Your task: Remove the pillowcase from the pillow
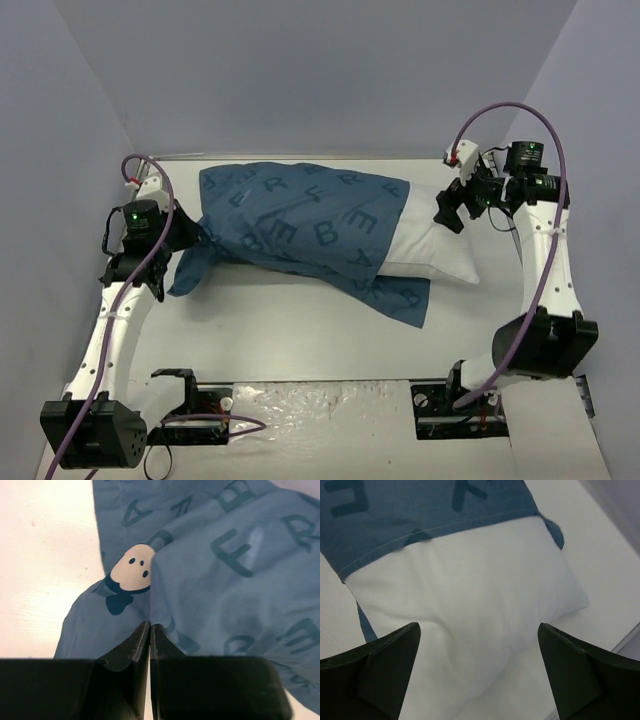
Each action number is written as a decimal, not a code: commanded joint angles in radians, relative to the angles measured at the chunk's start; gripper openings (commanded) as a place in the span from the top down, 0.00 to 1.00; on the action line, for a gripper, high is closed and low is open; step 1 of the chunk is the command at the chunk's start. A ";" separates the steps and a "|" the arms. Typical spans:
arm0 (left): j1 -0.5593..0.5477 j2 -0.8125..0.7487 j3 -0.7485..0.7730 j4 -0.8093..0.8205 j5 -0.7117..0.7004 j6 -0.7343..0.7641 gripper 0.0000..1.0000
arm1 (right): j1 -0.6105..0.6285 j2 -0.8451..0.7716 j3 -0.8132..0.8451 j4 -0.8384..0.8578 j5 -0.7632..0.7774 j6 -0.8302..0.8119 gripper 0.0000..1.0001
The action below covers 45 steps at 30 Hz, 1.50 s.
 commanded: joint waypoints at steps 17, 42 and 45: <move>-0.006 -0.035 0.181 0.015 0.106 -0.181 0.98 | 0.643 -0.342 -0.596 0.437 1.008 0.055 0.00; 0.089 -0.053 0.199 -0.008 0.033 -0.168 0.98 | 0.093 -0.258 -0.317 0.454 0.339 -0.037 1.00; 0.126 -0.055 0.210 -0.006 0.017 -0.174 0.98 | -0.037 -0.220 -0.228 0.431 0.230 -0.028 1.00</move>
